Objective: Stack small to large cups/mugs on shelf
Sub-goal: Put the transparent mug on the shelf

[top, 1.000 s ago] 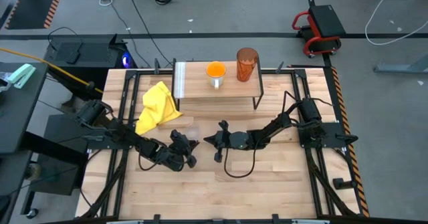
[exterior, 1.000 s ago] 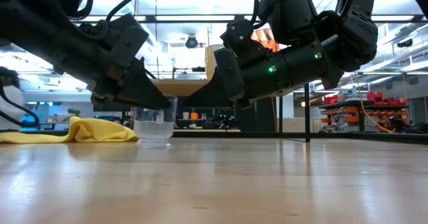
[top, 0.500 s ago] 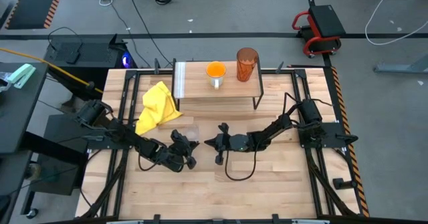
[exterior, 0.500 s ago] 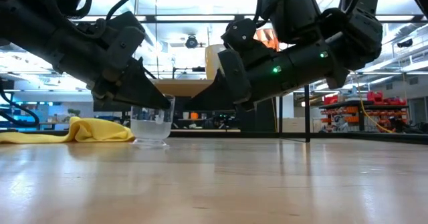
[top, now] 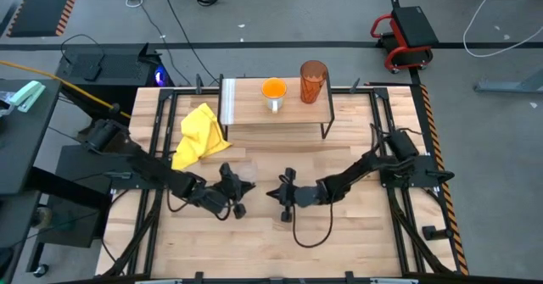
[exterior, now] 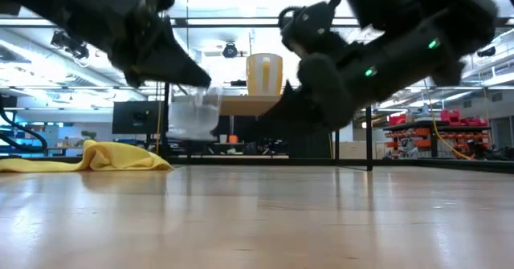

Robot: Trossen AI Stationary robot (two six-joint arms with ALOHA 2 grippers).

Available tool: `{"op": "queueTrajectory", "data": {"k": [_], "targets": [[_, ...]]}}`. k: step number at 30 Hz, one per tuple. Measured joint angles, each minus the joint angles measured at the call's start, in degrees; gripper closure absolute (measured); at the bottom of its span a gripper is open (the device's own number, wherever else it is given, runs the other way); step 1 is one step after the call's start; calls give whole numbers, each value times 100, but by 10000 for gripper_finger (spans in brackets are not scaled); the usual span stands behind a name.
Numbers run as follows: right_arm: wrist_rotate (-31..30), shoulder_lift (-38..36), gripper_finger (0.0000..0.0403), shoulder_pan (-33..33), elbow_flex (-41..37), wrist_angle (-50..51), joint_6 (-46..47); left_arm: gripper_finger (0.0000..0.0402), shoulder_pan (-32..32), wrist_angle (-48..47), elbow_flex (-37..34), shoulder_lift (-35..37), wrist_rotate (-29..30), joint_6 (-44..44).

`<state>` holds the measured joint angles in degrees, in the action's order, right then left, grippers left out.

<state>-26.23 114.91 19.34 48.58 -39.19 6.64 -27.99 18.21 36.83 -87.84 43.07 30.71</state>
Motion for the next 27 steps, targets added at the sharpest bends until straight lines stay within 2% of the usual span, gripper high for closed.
{"op": "queueTrajectory", "data": {"k": [11,21,24,27], "targets": [[-927,-1002,397,860,-33,1542,188,385,44,-619,8,1400,17,-948],[-1699,-1184,397,1341,-33,2200,543,385,652,-1195,10,2580,27,-1692],[-1734,-1184,397,1359,-33,2250,565,385,996,-1459,10,2776,-215,-2014],[-1742,-1184,397,1335,-33,2248,553,385,1423,-1496,10,2850,-915,-2404]]}}
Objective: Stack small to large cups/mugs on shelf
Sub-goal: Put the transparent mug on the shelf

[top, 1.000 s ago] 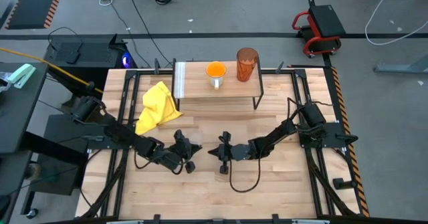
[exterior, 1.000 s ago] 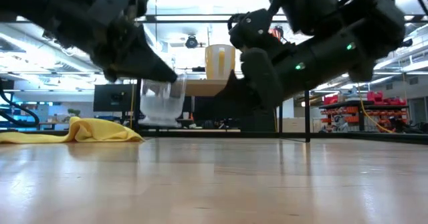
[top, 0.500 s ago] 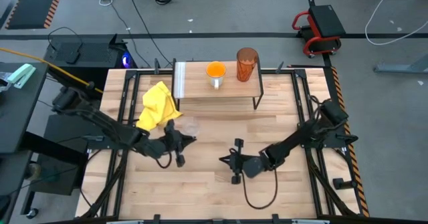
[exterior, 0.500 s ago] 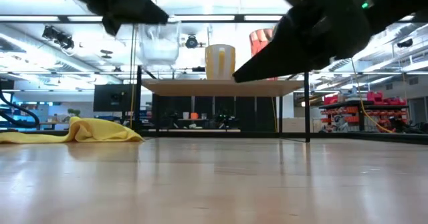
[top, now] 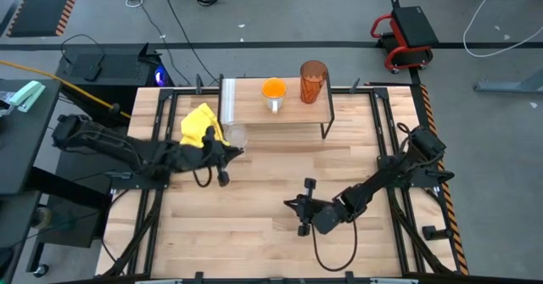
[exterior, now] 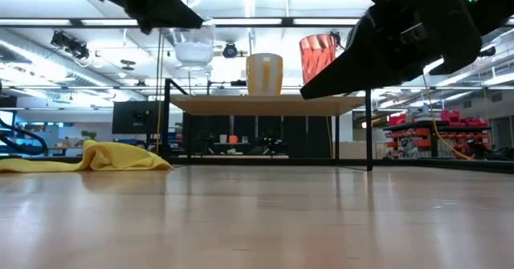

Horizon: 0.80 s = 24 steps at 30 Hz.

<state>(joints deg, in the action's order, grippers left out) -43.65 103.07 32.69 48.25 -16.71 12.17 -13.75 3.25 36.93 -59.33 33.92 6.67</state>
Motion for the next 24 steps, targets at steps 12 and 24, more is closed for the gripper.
{"op": "queueTrajectory", "data": {"k": [12,24], "targets": [[-27,0,398,-92,0,104,-29,385,2127,-25,-2,20,-2506,-597],[-47,2,398,-491,-263,372,16,385,3954,156,-2,20,-4716,-1072]]}}
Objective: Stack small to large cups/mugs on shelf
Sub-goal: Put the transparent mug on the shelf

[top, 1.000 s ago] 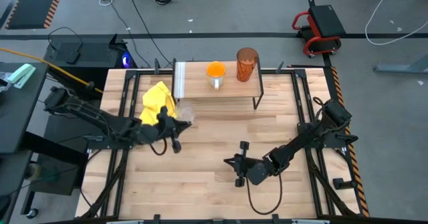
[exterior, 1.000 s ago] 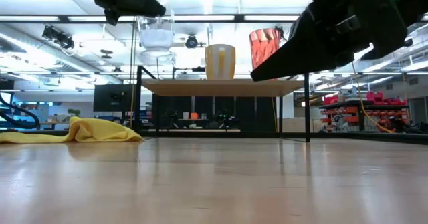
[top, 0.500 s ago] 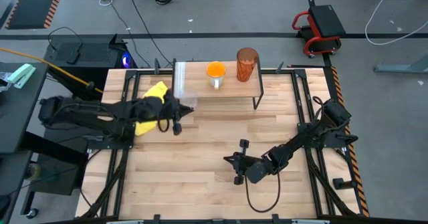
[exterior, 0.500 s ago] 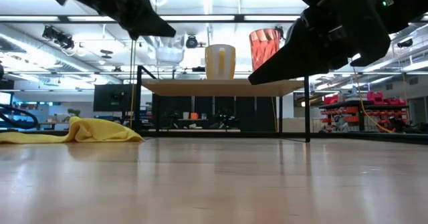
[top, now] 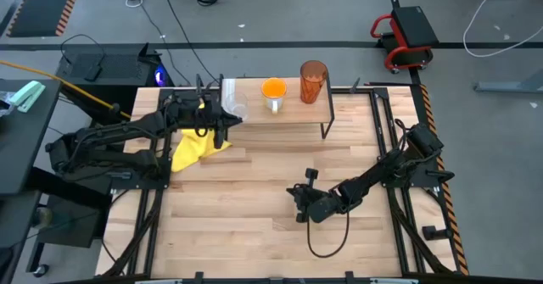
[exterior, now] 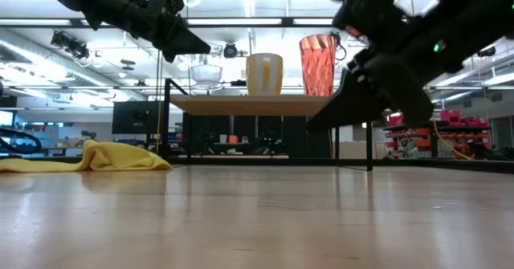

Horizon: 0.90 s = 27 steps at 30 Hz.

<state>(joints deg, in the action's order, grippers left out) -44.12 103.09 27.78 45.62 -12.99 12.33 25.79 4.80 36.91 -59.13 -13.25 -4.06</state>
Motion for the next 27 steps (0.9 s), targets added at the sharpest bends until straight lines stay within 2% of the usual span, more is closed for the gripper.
{"op": "queueTrajectory", "data": {"k": [5,12,21,27], "targets": [[2,2,398,-206,-250,-352,-55,385,596,129,0,-45,-747,-30],[269,2,398,-437,-419,-984,-484,385,1065,248,0,-288,-1223,-29],[282,2,398,-519,-419,-984,-500,385,1096,357,256,-788,-1261,-106],[377,2,398,-517,-419,-984,-482,383,1096,50,592,-1077,-1254,-119]]}}
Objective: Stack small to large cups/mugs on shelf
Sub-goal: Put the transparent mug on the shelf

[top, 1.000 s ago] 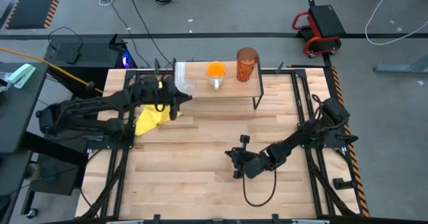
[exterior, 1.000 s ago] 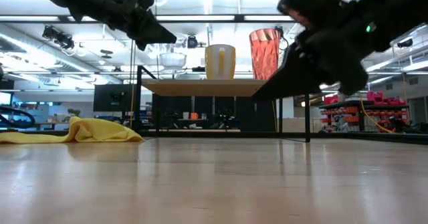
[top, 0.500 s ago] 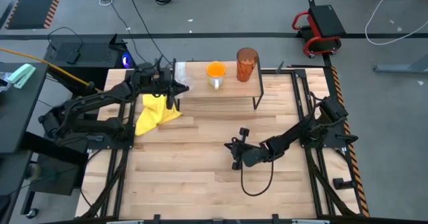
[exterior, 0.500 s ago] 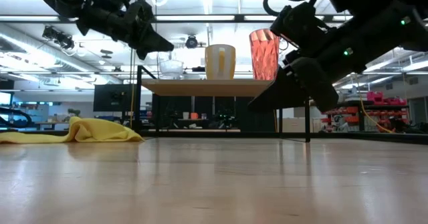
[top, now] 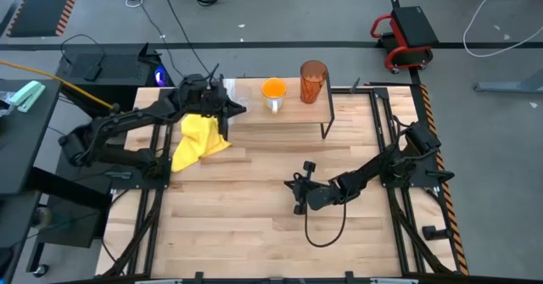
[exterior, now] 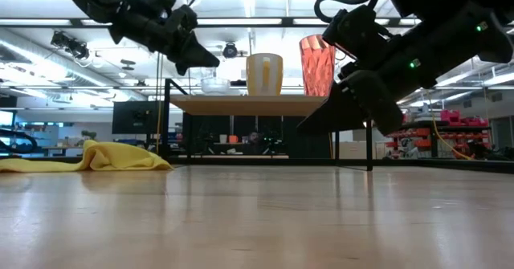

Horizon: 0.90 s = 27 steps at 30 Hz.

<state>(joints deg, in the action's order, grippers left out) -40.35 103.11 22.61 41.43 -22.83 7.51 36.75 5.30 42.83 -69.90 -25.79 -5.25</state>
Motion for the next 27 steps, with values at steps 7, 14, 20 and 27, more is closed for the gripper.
{"op": "queueTrajectory", "data": {"k": [7,14,20,27], "targets": [[18,0,398,3,0,7,21,382,11,-186,49,-134,158,-166],[18,0,398,4,-1,7,23,375,11,-221,52,-134,200,-165],[18,0,398,4,0,7,26,356,11,-272,47,-136,219,-143],[18,0,398,4,0,7,28,331,11,-309,35,-147,241,-130]]}}
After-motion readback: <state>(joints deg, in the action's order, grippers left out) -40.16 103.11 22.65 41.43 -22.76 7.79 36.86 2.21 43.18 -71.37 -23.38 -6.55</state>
